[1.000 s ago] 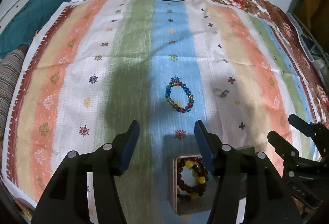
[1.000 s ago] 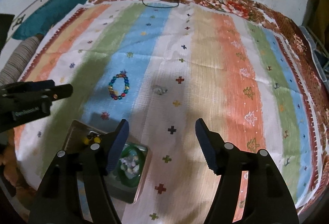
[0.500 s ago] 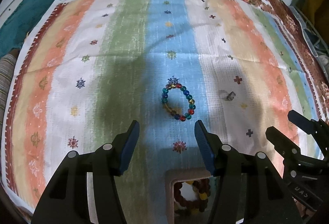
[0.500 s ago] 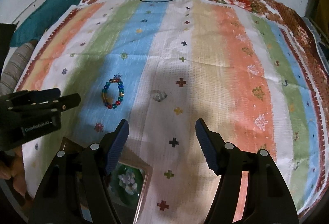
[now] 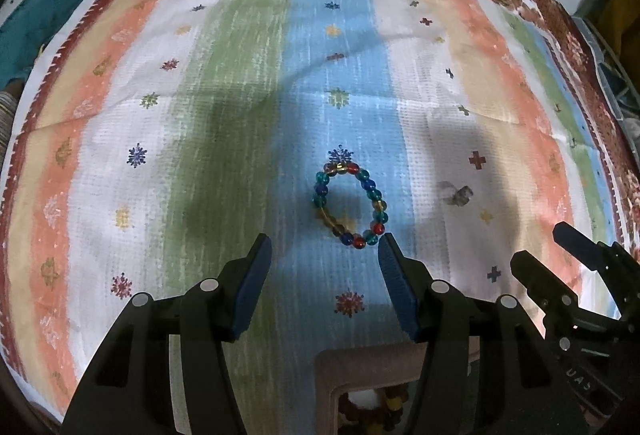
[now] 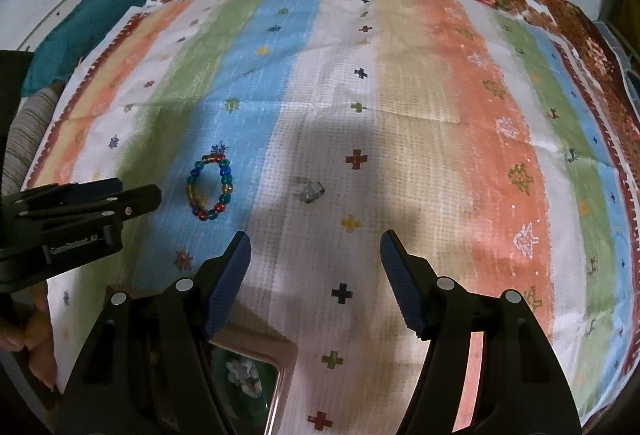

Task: Organize jewelry
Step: 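Move both open tools toward the multicolour bead bracelet and silver ring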

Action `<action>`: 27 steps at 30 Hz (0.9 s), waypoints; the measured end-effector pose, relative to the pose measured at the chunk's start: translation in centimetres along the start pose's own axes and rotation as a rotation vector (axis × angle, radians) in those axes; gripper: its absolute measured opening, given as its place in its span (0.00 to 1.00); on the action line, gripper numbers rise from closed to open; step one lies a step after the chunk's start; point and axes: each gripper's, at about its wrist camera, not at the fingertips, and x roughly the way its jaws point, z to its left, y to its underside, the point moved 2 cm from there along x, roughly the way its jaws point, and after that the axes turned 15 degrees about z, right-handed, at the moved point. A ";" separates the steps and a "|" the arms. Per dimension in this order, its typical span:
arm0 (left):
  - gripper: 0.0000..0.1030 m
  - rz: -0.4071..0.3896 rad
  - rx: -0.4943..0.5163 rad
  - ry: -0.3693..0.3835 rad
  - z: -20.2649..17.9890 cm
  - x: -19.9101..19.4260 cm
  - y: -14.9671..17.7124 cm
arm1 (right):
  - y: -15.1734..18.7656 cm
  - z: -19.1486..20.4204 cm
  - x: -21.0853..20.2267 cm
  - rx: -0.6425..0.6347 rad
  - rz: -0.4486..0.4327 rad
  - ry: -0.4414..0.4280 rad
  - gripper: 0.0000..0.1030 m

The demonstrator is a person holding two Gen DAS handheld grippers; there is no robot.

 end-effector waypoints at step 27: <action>0.42 0.086 0.057 -0.021 -0.1 4.1 -3.0 | -3.6 0.6 4.7 -0.014 0.058 0.029 0.57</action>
